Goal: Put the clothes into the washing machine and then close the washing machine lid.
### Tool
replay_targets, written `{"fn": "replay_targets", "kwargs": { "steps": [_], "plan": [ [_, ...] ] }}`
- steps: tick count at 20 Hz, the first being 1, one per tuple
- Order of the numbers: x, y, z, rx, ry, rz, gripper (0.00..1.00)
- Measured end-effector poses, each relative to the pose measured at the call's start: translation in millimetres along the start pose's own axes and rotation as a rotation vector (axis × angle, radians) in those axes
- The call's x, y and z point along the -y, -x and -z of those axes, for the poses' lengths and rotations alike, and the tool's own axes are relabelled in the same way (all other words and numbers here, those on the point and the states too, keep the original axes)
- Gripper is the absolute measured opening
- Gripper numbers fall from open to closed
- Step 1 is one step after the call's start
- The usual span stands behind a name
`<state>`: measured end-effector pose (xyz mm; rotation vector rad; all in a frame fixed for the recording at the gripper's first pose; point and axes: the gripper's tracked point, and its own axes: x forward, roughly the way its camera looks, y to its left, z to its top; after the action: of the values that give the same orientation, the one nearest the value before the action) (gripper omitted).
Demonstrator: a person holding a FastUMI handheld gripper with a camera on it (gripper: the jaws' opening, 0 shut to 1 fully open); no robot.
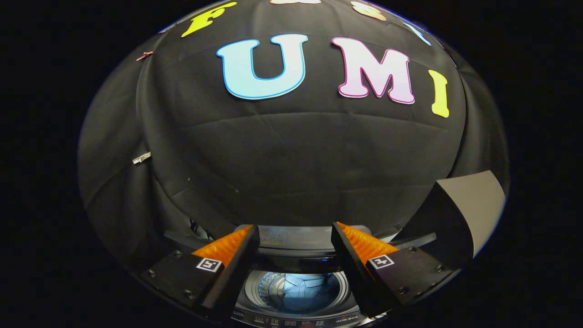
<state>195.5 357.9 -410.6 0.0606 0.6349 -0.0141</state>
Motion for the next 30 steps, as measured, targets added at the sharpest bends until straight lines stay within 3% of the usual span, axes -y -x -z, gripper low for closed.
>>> {"fn": "replay_targets", "kwargs": {
  "steps": [2,7,14,30],
  "plan": [
    [-3.2,-0.5,34.5,-0.081,-0.050,-0.014,1.00],
    [-0.1,-16.0,122.1,-0.237,-0.006,-0.004,1.00],
    [8.0,-24.8,185.2,-0.368,-0.005,0.005,1.00],
    [29.2,92.6,-55.5,0.037,-0.012,-0.085,1.00]
  ]
}}
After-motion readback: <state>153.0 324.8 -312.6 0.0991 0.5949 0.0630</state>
